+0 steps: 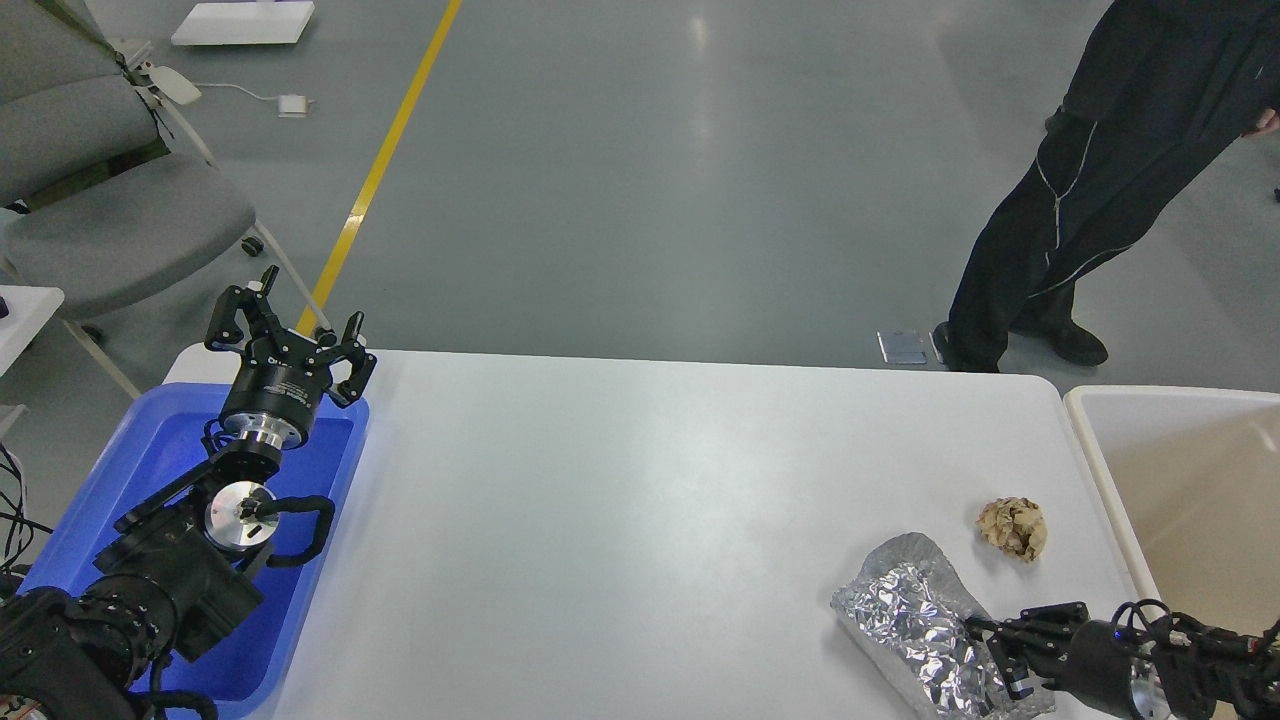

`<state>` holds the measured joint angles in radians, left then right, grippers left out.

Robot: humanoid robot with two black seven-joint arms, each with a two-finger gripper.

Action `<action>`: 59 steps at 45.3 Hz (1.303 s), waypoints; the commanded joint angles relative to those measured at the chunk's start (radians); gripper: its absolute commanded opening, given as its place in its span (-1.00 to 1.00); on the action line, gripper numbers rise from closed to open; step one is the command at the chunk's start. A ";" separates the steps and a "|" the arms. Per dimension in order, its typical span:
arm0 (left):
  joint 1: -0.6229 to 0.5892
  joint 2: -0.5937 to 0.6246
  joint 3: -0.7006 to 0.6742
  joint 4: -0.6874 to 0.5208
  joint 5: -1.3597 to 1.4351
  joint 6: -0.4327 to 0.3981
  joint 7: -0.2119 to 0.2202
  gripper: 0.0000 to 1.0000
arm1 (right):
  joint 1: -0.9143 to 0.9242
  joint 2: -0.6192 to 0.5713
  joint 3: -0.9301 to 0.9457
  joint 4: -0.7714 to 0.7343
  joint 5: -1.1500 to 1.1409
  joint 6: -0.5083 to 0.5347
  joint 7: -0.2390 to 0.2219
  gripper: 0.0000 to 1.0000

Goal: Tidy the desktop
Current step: 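Lift the foil wrapper and carry it over the white bin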

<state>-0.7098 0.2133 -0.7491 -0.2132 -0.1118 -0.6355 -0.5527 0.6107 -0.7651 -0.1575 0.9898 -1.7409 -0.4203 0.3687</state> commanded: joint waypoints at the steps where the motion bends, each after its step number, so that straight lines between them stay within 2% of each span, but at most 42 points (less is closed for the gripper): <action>1: 0.000 0.000 0.000 0.000 0.001 -0.001 0.000 1.00 | 0.075 -0.124 -0.016 0.114 0.056 0.011 0.036 -1.00; 4: 0.001 0.000 0.002 0.000 0.001 -0.001 0.000 1.00 | 0.115 -0.187 -0.030 0.161 0.083 0.024 0.044 -1.00; 14: 0.000 0.000 0.002 0.000 0.001 -0.001 0.000 1.00 | 0.268 -0.358 -0.033 0.328 0.098 0.185 0.045 -1.00; 21: 0.000 0.000 0.002 0.000 0.001 -0.001 0.000 1.00 | 0.395 -0.467 -0.028 0.443 0.153 0.337 0.084 -1.00; 27: 0.000 0.001 0.002 0.000 0.001 -0.001 0.000 1.00 | 0.507 -0.525 -0.020 0.495 0.167 0.445 0.091 -1.00; 32: 0.001 0.001 0.002 0.000 0.000 -0.001 0.000 1.00 | 0.596 -0.551 -0.008 0.501 0.172 0.531 0.119 -1.00; 34: 0.000 0.001 0.002 0.000 0.000 -0.001 0.000 1.00 | 0.675 -0.571 0.001 0.515 0.201 0.598 0.131 -1.00; 40: 0.000 0.001 0.002 0.000 0.000 0.000 0.000 1.00 | 0.785 -0.577 0.001 0.512 0.257 0.698 0.136 -1.00; 51: 0.000 0.001 0.002 0.000 0.000 0.000 0.000 1.00 | 0.793 -0.579 -0.005 0.501 0.271 0.704 0.134 -1.00; 59: 0.001 0.001 0.002 0.000 0.000 0.000 0.000 1.00 | 0.750 -0.571 -0.013 0.409 0.328 0.673 0.134 -1.00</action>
<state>-0.7092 0.2147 -0.7471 -0.2132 -0.1119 -0.6353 -0.5522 1.3678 -1.3346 -0.1639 1.4716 -1.4779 0.2517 0.5007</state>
